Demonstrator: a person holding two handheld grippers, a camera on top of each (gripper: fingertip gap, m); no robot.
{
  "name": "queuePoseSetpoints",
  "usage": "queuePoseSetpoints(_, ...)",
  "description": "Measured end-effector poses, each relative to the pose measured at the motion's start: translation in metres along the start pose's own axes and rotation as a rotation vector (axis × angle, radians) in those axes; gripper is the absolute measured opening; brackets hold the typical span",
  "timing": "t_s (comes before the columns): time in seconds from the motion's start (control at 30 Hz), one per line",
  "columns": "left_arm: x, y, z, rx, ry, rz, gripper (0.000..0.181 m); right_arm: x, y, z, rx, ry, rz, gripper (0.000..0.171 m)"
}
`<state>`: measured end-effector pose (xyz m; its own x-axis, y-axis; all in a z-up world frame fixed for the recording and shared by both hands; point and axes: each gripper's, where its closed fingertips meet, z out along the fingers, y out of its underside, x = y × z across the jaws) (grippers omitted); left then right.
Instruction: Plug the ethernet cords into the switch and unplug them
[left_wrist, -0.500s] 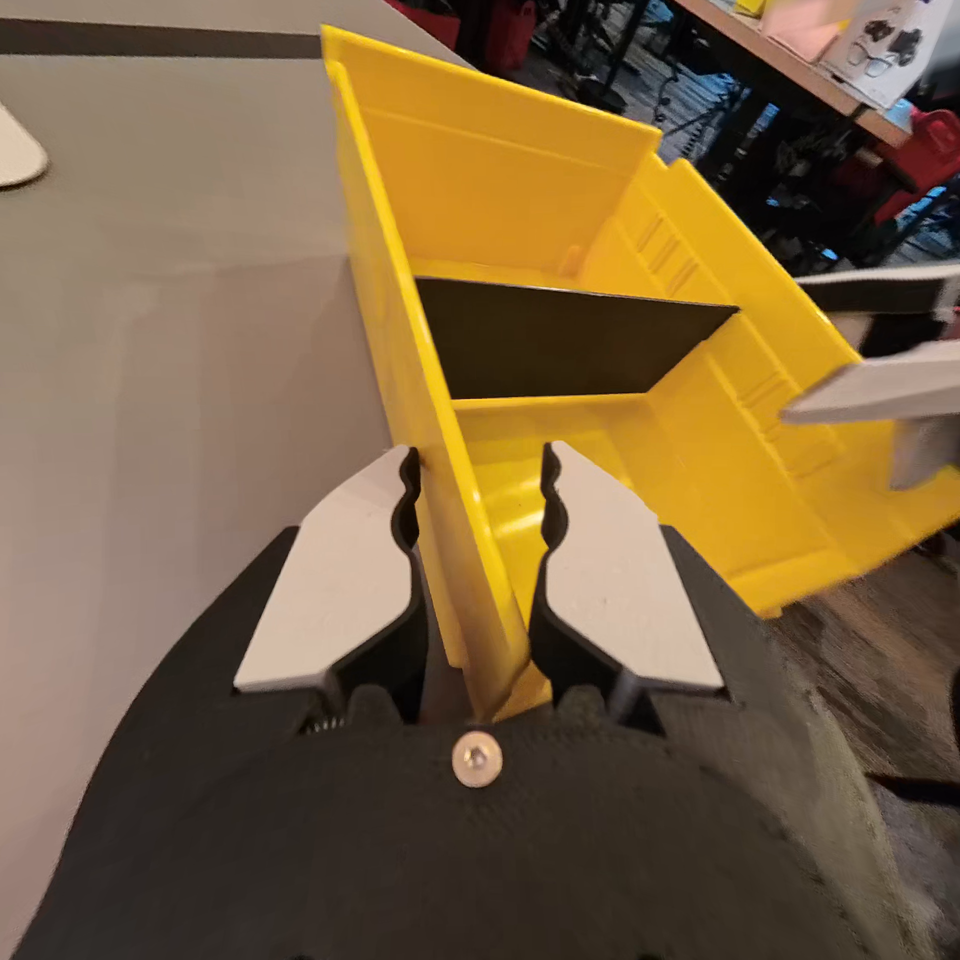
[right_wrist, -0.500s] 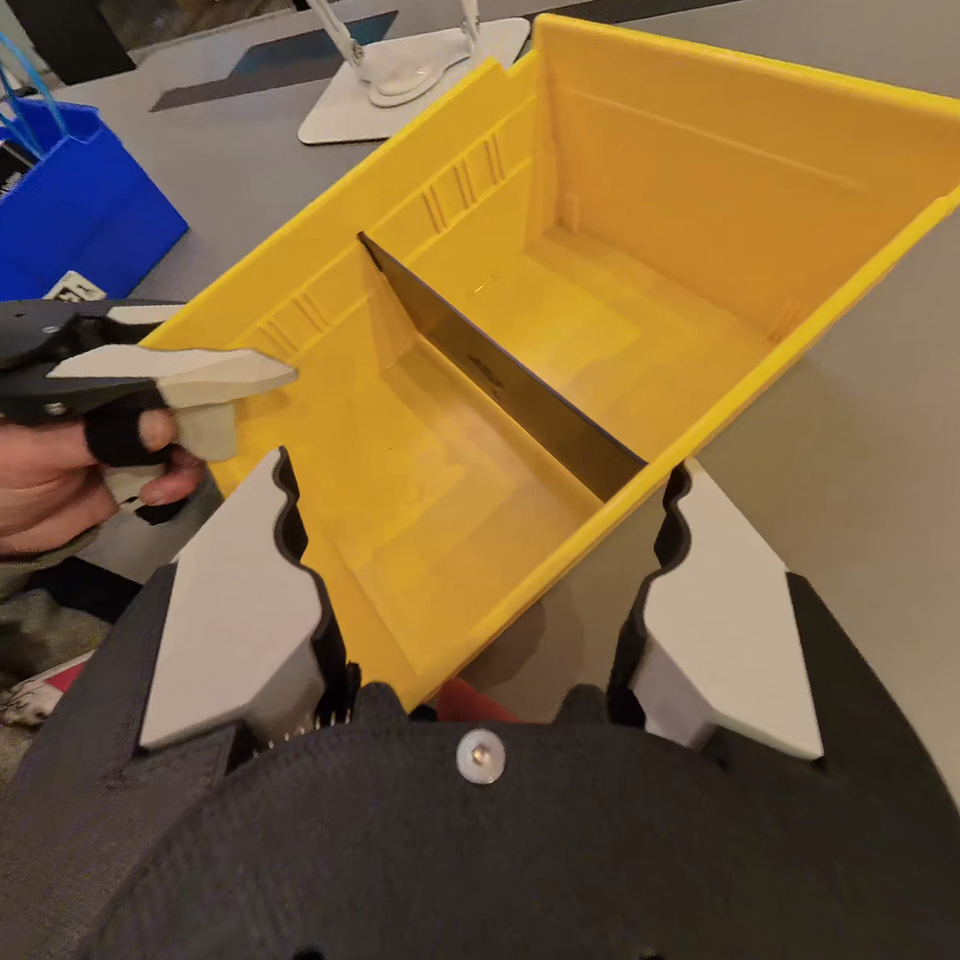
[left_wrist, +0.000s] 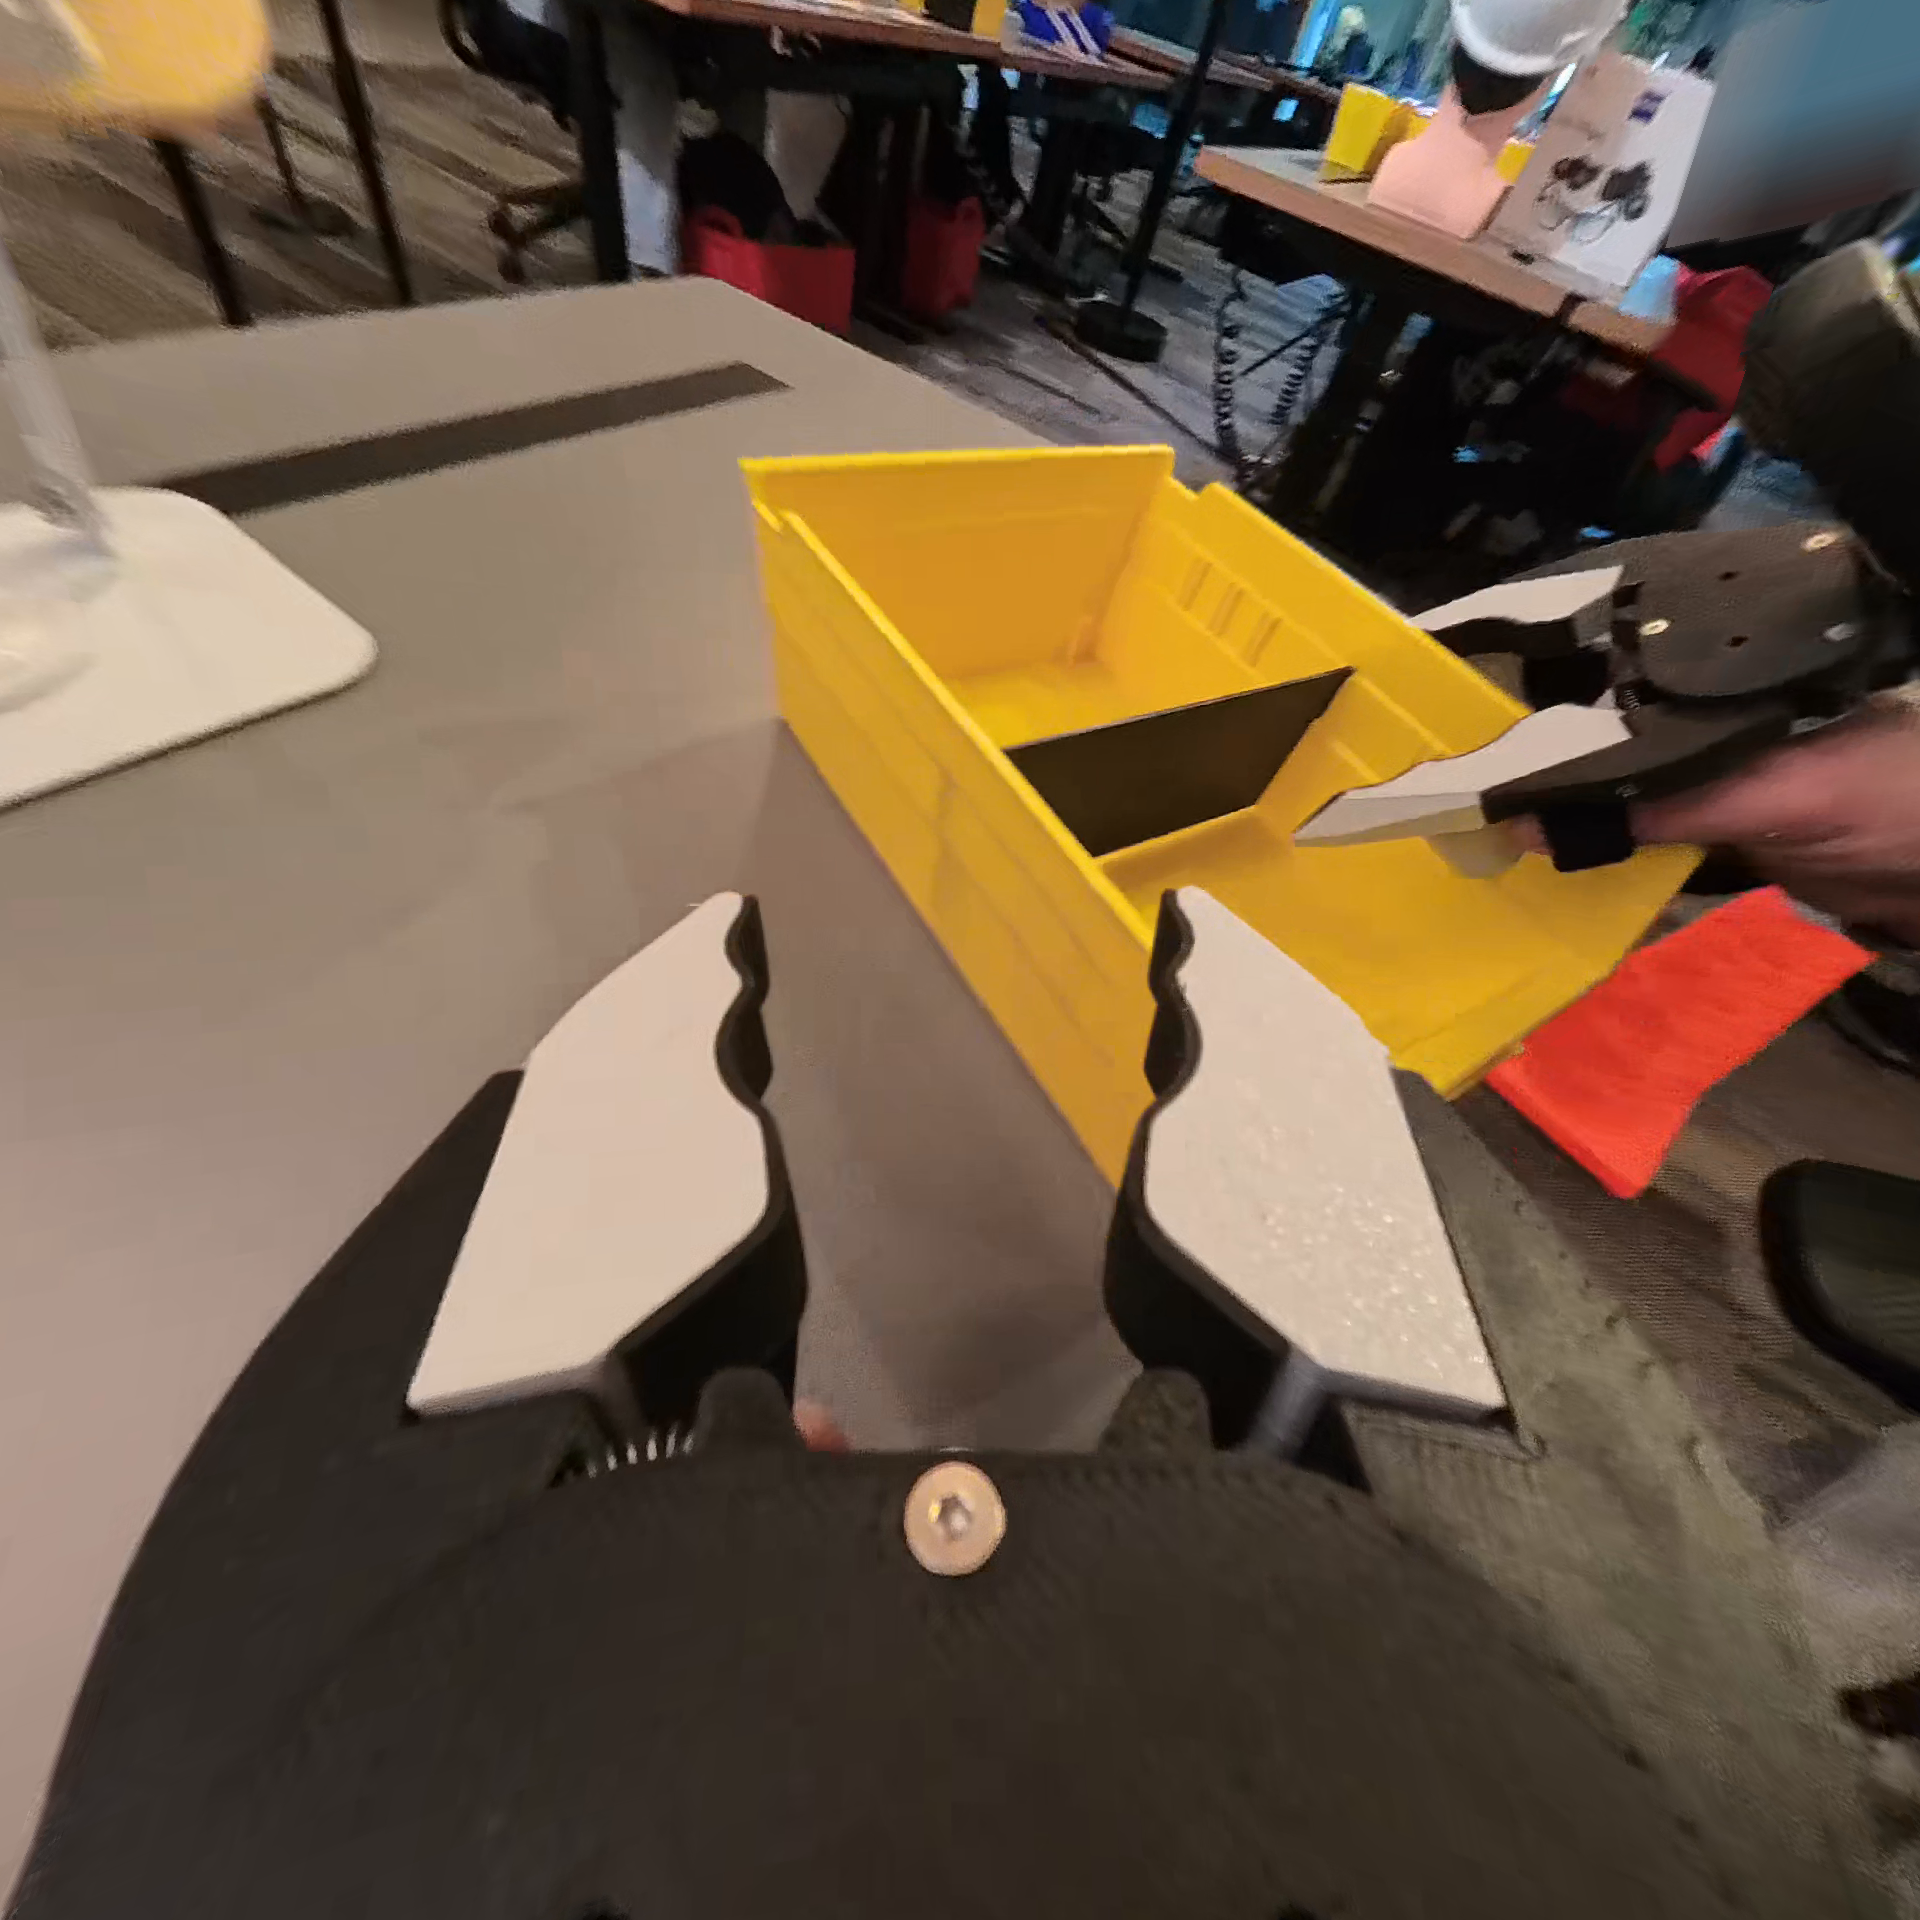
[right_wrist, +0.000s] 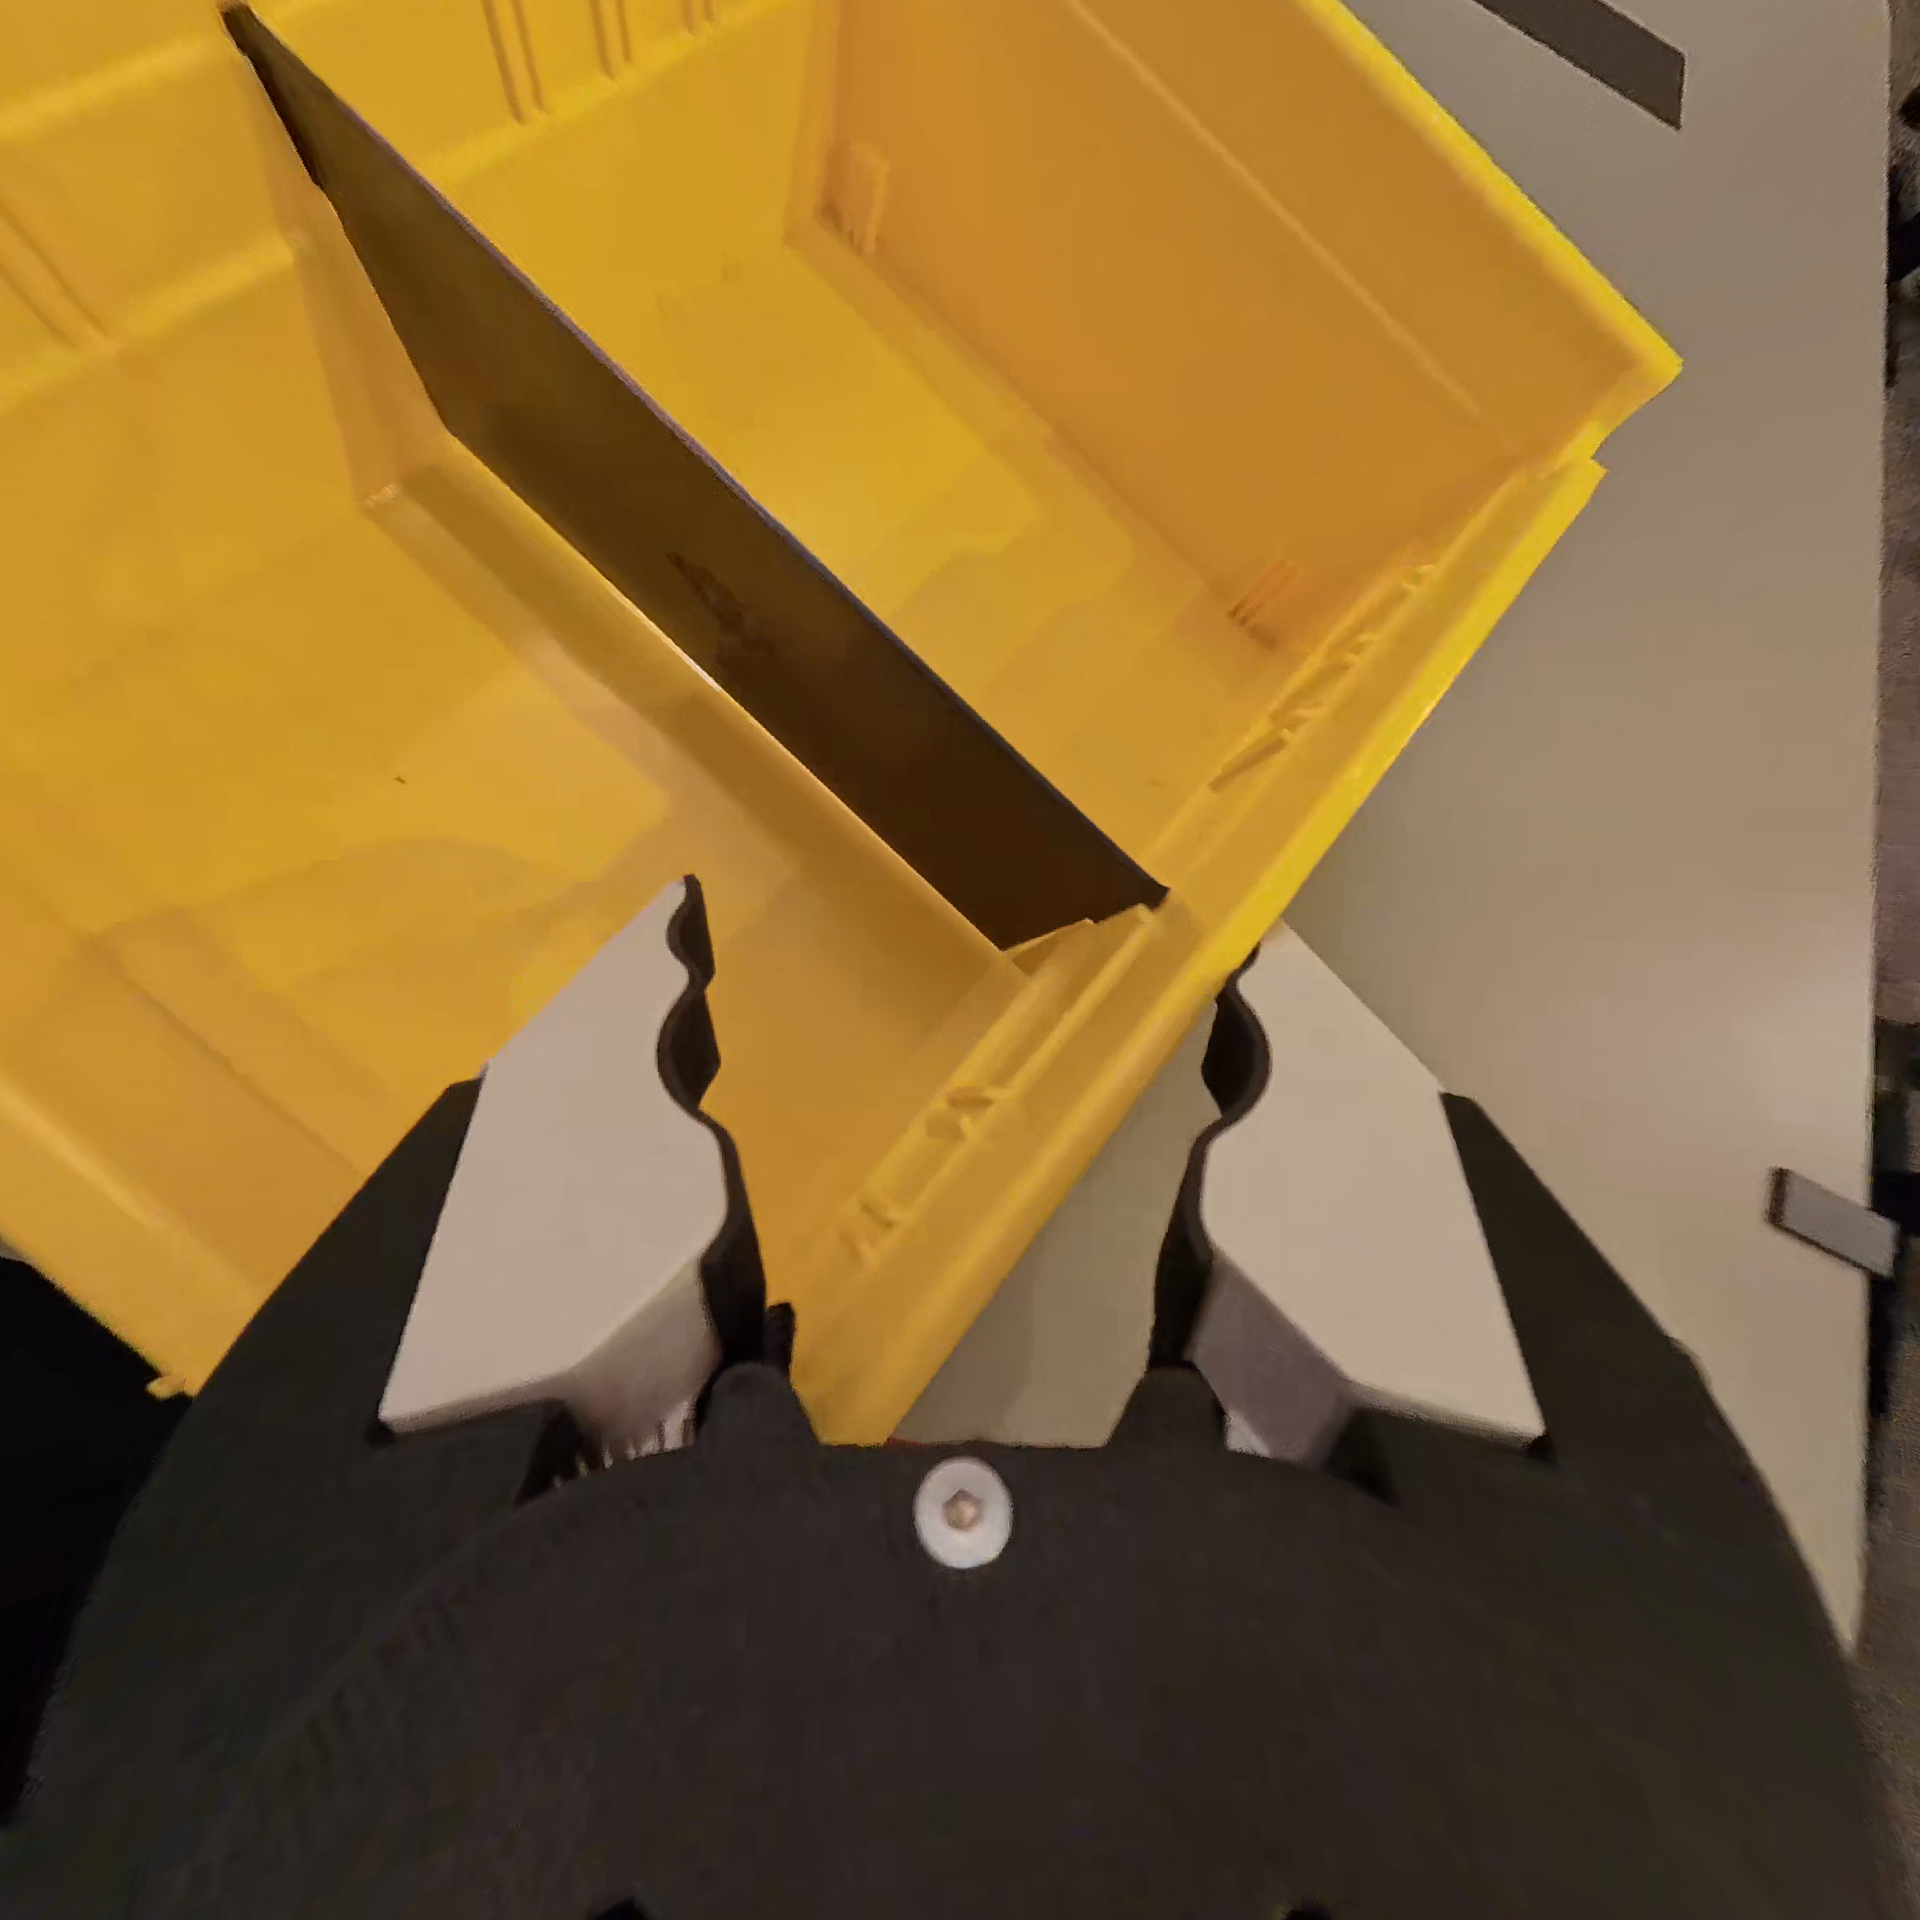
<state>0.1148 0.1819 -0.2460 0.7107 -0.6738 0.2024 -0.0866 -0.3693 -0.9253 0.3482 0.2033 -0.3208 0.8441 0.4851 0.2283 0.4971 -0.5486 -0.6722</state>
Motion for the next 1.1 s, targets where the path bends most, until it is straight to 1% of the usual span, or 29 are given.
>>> queuePoseSetpoints(0.07, -0.017, -0.008, -0.022, 0.002, -0.081, 0.077, 0.074, 0.002, 0.002, 0.002, -0.024, 0.024, -0.033, 0.096)
queuePoseSetpoints(0.13, -0.038, -0.020, -0.052, 0.014, -0.183, 0.141, 0.078, 0.005, 0.004, 0.004, -0.043, 0.046, -0.068, 0.097)
queuePoseSetpoints(0.27, -0.092, -0.044, -0.130, 0.077, -0.409, 0.159, 0.078, 0.005, 0.006, 0.005, -0.049, 0.026, -0.051, 0.097)
queuePoseSetpoints(0.33, -0.121, -0.050, -0.173, 0.079, -0.538, 0.181, 0.078, 0.006, 0.007, 0.005, -0.052, 0.028, -0.056, 0.097)
queuePoseSetpoints(0.4, -0.150, -0.051, -0.217, 0.055, -0.679, 0.217, 0.079, 0.006, 0.007, 0.006, -0.053, 0.027, -0.056, 0.098)
queuePoseSetpoints(0.53, -0.198, -0.042, -0.293, 0.001, -0.904, 0.242, 0.080, 0.007, 0.007, 0.006, -0.053, 0.029, -0.061, 0.099)
queuePoseSetpoints(0.67, -0.232, -0.024, -0.346, -0.048, -1.038, 0.223, 0.081, 0.011, 0.008, 0.007, -0.064, 0.043, -0.067, 0.096)
queuePoseSetpoints(0.73, -0.248, -0.011, -0.364, -0.072, -1.073, 0.192, 0.081, 0.014, 0.009, 0.007, -0.067, 0.049, -0.069, 0.096)
queuePoseSetpoints(0.87, -0.277, 0.030, -0.382, -0.192, -1.092, 0.148, 0.081, 0.022, 0.011, 0.008, -0.070, 0.046, -0.077, 0.094)
queuePoseSetpoints(0.9, -0.283, 0.042, -0.383, -0.227, -1.076, 0.126, 0.082, 0.025, 0.012, 0.008, -0.074, 0.042, -0.080, 0.094)
queuePoseSetpoints(0.97, -0.291, 0.059, -0.379, -0.247, -1.040, 0.079, 0.084, 0.031, 0.014, 0.009, -0.083, 0.045, -0.093, 0.094)
queuePoseSetpoints(1.1, -0.299, 0.076, -0.365, -0.291, -0.977, 0.057, 0.086, 0.043, 0.018, 0.009, -0.094, 0.049, -0.094, 0.090)
